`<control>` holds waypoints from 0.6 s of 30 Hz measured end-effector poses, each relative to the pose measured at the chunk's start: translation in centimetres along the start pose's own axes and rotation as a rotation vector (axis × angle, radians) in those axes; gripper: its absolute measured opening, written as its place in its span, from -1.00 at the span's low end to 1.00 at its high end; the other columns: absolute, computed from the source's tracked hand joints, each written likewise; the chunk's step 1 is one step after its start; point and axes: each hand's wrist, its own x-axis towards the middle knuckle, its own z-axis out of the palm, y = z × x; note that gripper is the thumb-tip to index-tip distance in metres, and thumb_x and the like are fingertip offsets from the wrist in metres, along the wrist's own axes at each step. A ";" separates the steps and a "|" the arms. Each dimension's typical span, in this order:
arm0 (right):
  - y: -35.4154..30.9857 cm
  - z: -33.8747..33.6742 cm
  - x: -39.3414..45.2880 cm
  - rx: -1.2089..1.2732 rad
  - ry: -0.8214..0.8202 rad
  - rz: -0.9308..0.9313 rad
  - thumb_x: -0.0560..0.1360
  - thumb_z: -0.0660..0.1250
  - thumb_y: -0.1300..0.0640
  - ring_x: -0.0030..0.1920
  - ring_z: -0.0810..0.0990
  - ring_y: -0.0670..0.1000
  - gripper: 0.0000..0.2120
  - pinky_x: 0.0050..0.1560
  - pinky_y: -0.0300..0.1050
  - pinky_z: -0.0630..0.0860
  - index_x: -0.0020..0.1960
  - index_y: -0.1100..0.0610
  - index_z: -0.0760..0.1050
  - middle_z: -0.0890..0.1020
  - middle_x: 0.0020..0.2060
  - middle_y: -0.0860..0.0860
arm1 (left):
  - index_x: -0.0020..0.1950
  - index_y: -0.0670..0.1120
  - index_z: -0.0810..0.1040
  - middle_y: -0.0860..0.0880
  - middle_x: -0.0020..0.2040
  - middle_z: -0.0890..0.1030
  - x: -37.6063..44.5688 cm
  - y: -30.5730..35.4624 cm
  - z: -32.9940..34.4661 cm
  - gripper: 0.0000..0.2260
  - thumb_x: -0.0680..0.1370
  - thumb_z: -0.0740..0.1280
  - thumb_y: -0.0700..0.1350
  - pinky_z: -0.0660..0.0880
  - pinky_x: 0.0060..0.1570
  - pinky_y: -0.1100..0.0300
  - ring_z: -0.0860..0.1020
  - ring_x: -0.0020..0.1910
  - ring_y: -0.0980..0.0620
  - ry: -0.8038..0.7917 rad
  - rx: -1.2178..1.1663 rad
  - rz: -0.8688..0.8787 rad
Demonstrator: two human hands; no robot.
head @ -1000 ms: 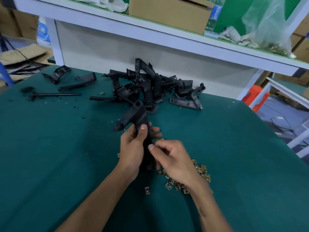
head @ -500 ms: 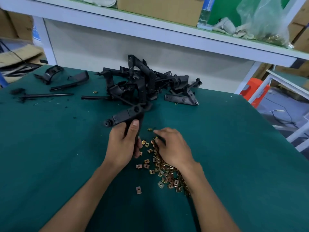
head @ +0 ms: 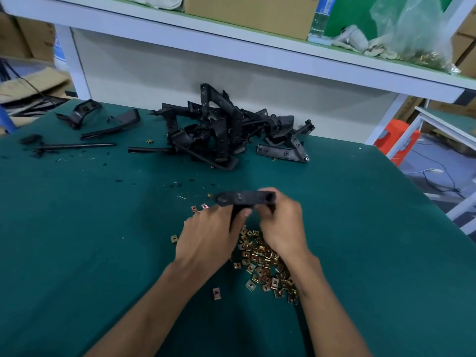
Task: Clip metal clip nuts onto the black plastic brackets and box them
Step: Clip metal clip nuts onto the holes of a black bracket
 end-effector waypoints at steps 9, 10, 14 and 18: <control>-1.0 -3.5 -0.7 0.763 0.234 0.066 0.56 0.37 0.40 -0.08 0.74 0.04 -0.77 0.00 -0.22 0.62 0.00 0.10 0.66 0.75 -0.15 0.05 | 0.13 0.03 0.37 0.05 -0.33 0.51 -0.2 0.2 0.9 -0.63 0.66 -0.02 0.27 0.34 -0.39 0.12 0.58 -0.38 -0.10 -0.055 0.115 0.072; -1.2 -3.4 -0.8 0.779 0.228 0.065 0.56 0.37 0.39 -0.05 0.75 0.07 -0.79 0.03 -0.19 0.63 0.01 0.10 0.65 0.76 -0.14 0.07 | 0.12 0.03 0.37 0.04 -0.31 0.56 -0.2 0.2 1.1 -0.63 0.67 -0.02 0.28 0.34 -0.40 0.12 0.59 -0.37 -0.10 -0.052 0.141 0.092; -1.9 -2.6 -1.3 0.858 0.166 0.125 0.55 0.41 0.37 0.02 0.74 0.14 -0.84 0.18 0.01 0.62 0.03 0.13 0.63 0.76 -0.11 0.14 | 0.11 0.03 0.34 0.01 -0.37 0.58 -0.1 0.2 1.4 -0.66 0.66 0.02 0.27 0.28 -0.44 0.15 0.58 -0.44 -0.11 -0.035 0.196 0.098; -2.0 -2.9 -1.4 0.963 0.123 0.207 0.52 0.40 0.43 0.00 0.75 0.17 -0.84 0.17 0.06 0.62 -0.05 0.20 0.64 0.75 -0.14 0.20 | 0.08 0.05 0.29 -0.01 -0.40 0.57 -0.1 0.1 1.5 -0.66 0.65 -0.01 0.30 0.28 -0.46 0.15 0.58 -0.46 -0.12 -0.018 0.220 0.102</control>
